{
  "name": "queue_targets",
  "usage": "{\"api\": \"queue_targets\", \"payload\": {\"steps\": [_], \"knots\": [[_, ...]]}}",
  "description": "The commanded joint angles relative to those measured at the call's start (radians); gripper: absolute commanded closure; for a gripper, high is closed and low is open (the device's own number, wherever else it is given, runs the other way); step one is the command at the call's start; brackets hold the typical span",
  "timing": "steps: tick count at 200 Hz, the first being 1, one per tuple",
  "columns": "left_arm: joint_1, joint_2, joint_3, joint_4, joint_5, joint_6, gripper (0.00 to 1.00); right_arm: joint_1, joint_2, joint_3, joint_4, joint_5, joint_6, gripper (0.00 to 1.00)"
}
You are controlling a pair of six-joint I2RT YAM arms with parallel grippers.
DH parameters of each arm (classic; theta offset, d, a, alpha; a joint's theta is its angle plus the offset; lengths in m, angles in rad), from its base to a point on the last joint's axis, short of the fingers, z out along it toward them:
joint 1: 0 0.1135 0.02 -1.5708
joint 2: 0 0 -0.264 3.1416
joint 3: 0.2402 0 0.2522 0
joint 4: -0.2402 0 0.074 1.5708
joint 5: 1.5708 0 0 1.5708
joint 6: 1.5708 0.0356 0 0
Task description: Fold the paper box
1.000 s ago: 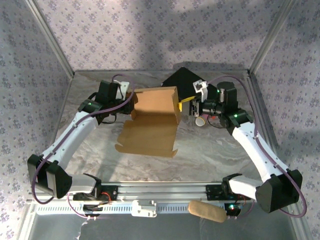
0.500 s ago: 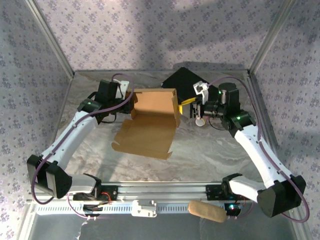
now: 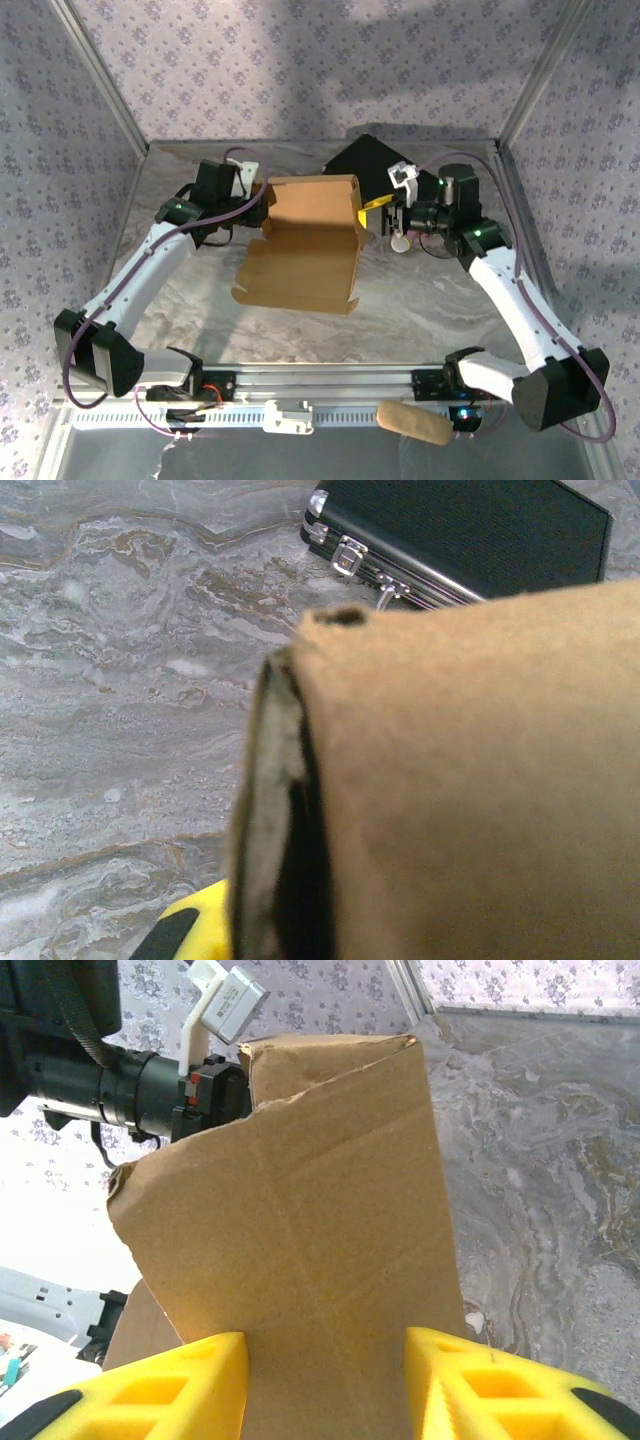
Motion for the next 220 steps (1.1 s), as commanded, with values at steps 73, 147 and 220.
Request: {"api": "queue_targets", "payload": {"steps": [73,147,220], "knots": [[0.008,0.054,0.102,0.060,0.108,0.066,1.00,0.041,0.186,0.192,-0.059,0.158,-0.122,0.52],[0.008,0.003,0.061,0.088,0.111,0.096,1.00,0.081,0.259,0.239,-0.061,0.274,-0.156,0.54],[-0.014,-0.045,0.047,0.101,0.104,0.104,1.00,0.114,0.308,0.274,-0.026,0.346,-0.131,0.62]]}}
